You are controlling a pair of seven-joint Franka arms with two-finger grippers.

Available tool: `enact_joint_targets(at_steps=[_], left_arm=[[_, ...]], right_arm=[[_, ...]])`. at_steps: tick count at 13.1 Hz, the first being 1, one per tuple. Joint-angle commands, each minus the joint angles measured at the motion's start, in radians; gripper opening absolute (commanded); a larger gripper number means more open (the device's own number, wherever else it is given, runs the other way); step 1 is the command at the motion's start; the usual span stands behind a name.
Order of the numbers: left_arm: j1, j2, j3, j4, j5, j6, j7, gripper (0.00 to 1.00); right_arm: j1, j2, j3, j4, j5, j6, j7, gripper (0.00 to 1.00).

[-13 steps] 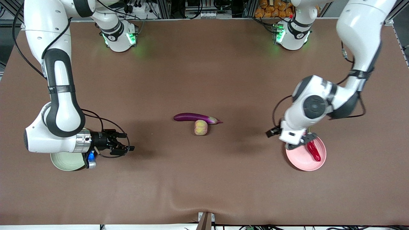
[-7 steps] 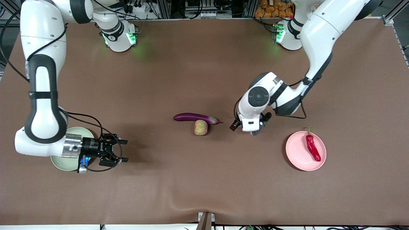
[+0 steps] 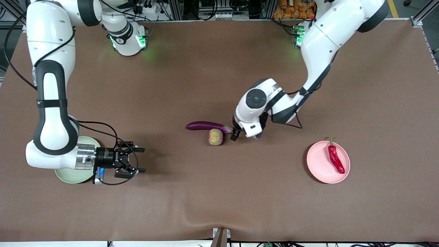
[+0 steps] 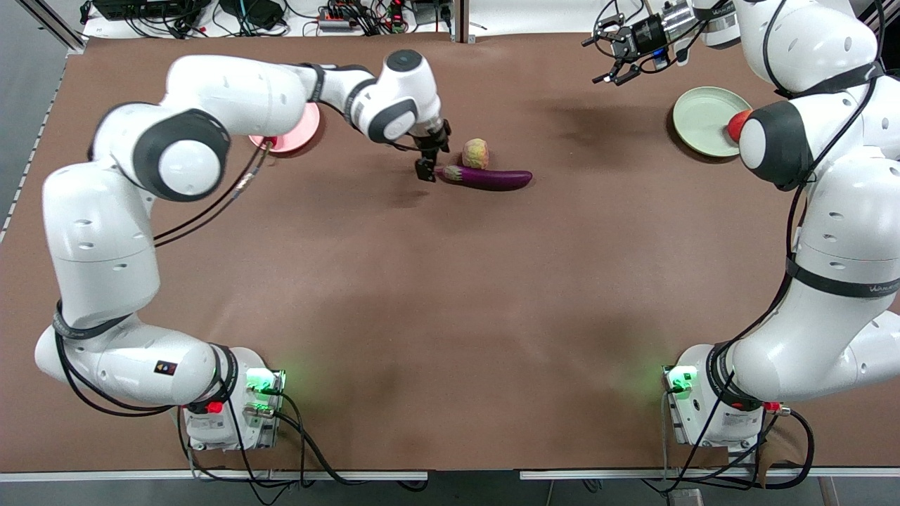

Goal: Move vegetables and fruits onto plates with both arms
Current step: 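Reach the eggplant with the left gripper while the right gripper reaches the apple, then lift the eggplant with the left gripper while the right gripper grasps the apple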

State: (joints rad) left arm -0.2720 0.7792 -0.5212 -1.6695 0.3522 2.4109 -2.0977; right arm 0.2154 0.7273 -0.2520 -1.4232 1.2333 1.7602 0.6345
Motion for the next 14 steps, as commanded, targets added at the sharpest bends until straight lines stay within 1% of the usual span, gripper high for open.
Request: enact_joint_targets(at_steps=[1, 3, 5, 7, 9, 10, 11, 12, 13, 14], left_arm=[[-0.056, 0.011, 0.04, 0.033, 0.004, -0.003, -0.028, 0.98], [-0.065, 0.018, 0.041, 0.033, 0.004, -0.003, -0.062, 0.91], [-0.081, 0.038, 0.04, 0.034, 0.004, 0.001, -0.071, 0.9], [-0.088, 0.049, 0.041, 0.034, 0.004, 0.01, -0.085, 0.87], [-0.09, 0.066, 0.041, 0.034, 0.004, 0.063, -0.085, 0.85], [-0.095, 0.074, 0.041, 0.034, 0.005, 0.083, -0.085, 0.82], [-0.096, 0.078, 0.044, 0.034, 0.005, 0.093, -0.085, 0.75], [-0.099, 0.08, 0.044, 0.034, 0.008, 0.099, -0.085, 0.55], [-0.101, 0.078, 0.044, 0.034, 0.014, 0.099, -0.082, 0.26], [-0.098, 0.071, 0.044, 0.034, 0.019, 0.099, -0.07, 0.0]], right_arm=[[-0.005, 0.018, -0.001, 0.03, 0.023, -0.005, 0.013, 1.0], [0.004, 0.018, -0.001, 0.03, 0.023, -0.005, 0.013, 1.0], [0.034, 0.018, -0.001, 0.029, 0.02, 0.016, 0.013, 1.0], [0.108, 0.018, -0.003, 0.017, 0.009, 0.088, 0.017, 1.0], [0.189, 0.018, -0.003, -0.019, 0.008, 0.19, 0.024, 1.0], [0.221, 0.018, -0.001, -0.035, 0.008, 0.238, 0.024, 1.0], [0.245, 0.021, -0.001, -0.046, 0.011, 0.263, 0.025, 1.0], [0.257, 0.029, -0.001, -0.048, 0.011, 0.277, 0.025, 1.0], [0.266, 0.037, -0.001, -0.048, 0.014, 0.278, 0.025, 1.0], [0.272, 0.047, -0.001, -0.046, 0.015, 0.278, 0.025, 1.0]])
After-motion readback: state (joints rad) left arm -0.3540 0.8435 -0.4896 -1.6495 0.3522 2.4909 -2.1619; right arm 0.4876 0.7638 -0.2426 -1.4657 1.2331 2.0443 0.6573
